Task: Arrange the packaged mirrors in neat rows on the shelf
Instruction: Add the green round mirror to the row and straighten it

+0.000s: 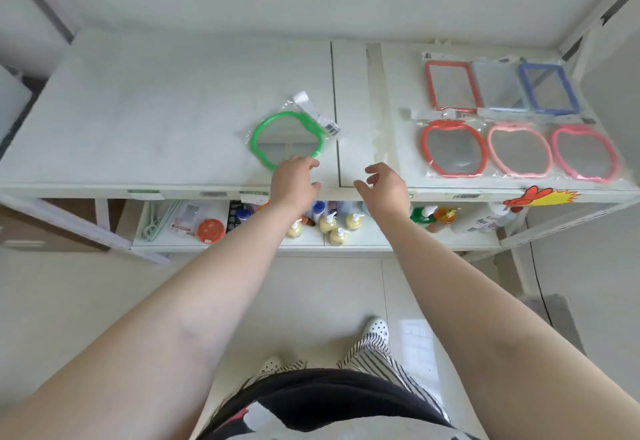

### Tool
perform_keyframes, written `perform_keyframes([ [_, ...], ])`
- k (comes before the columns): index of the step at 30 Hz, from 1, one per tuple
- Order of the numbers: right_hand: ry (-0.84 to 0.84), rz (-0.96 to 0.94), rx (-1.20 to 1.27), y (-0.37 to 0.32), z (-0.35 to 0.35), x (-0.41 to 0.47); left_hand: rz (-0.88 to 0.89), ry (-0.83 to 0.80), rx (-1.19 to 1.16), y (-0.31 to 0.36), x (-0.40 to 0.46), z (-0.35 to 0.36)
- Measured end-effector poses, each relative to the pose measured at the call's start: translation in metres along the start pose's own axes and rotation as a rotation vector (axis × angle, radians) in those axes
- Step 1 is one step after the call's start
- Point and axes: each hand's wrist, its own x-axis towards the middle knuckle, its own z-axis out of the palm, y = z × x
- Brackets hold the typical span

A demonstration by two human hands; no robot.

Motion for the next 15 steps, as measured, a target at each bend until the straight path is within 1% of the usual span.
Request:
perform_keyframes([
  [3,-0.048,-0.011,0.006,-0.025,0.037,-0.027,-0.010,0.017,0.020,-0.044,-0.018,-0.023],
  [7,-0.089,0.012,0.019,-0.050,0.072,-0.052,-0.039,0.042,0.016,-0.086,-0.029,-0.046],
  [15,-0.104,-0.049,-0.051,-0.080,0.095,-0.047,-0.129,0.095,-0.020,-0.116,-0.023,-0.061],
])
